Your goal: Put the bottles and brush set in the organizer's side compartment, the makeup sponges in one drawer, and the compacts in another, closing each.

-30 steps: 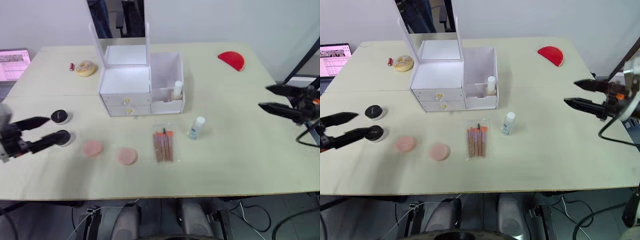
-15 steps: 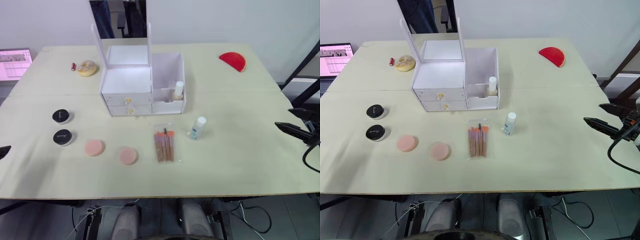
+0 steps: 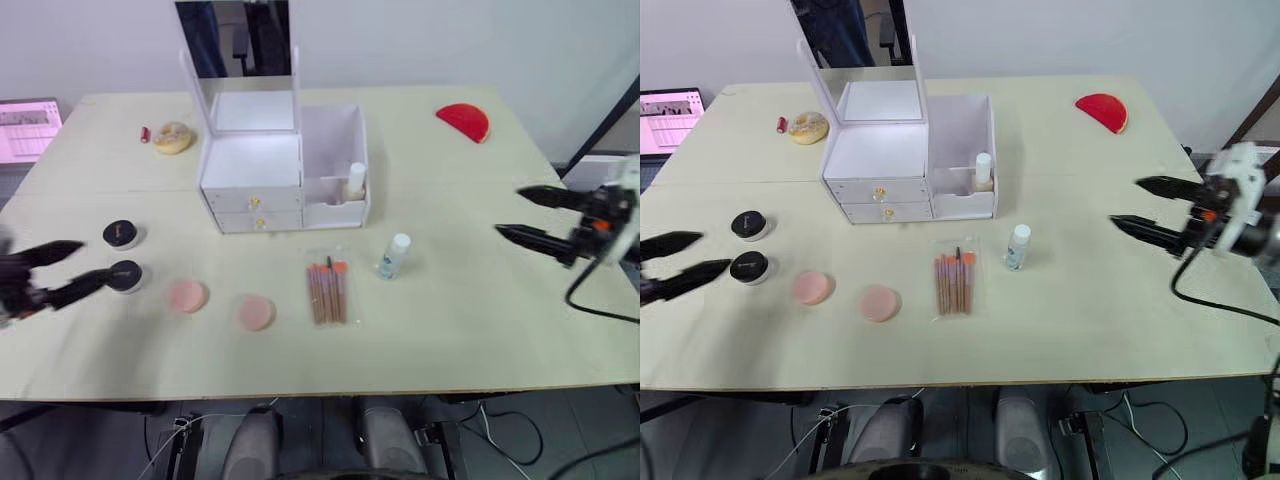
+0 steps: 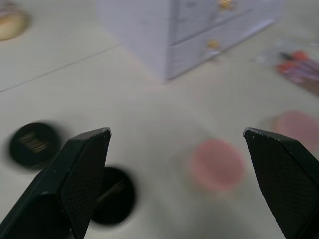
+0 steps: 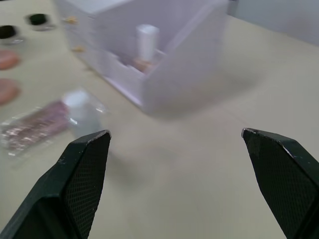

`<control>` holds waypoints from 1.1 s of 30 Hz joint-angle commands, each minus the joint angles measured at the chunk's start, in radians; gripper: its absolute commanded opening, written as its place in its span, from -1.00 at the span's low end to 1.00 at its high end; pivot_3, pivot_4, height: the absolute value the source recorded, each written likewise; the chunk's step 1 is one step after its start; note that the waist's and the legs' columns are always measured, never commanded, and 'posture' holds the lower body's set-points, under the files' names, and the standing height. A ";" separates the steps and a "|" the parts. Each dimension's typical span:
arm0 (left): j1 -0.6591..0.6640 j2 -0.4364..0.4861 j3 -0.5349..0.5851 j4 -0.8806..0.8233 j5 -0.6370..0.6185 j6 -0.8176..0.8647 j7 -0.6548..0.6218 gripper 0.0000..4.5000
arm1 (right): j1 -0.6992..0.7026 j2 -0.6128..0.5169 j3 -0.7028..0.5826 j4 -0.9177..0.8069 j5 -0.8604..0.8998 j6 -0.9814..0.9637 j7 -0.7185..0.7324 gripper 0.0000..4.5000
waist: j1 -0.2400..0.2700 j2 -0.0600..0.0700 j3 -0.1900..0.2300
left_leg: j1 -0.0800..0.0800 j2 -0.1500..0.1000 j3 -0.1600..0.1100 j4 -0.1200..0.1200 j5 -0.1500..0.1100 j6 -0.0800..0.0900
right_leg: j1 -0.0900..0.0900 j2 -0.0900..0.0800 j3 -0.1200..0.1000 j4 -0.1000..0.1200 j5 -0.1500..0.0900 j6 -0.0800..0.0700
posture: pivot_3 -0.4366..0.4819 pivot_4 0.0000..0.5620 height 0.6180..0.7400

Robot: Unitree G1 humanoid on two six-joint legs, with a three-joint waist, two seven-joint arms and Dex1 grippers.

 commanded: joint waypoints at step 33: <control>-0.257 0.009 -0.232 -0.508 -0.333 0.249 0.232 1.00 | -0.042 0.208 0.268 -0.136 -0.051 0.083 -0.121 0.60 | 0.003 -0.001 0.000 | 0.002 0.000 0.000 0.001 0.000 0.000 | 0.003 0.000 0.001 -0.001 0.000 -0.001 | -0.05 -0.47 0.99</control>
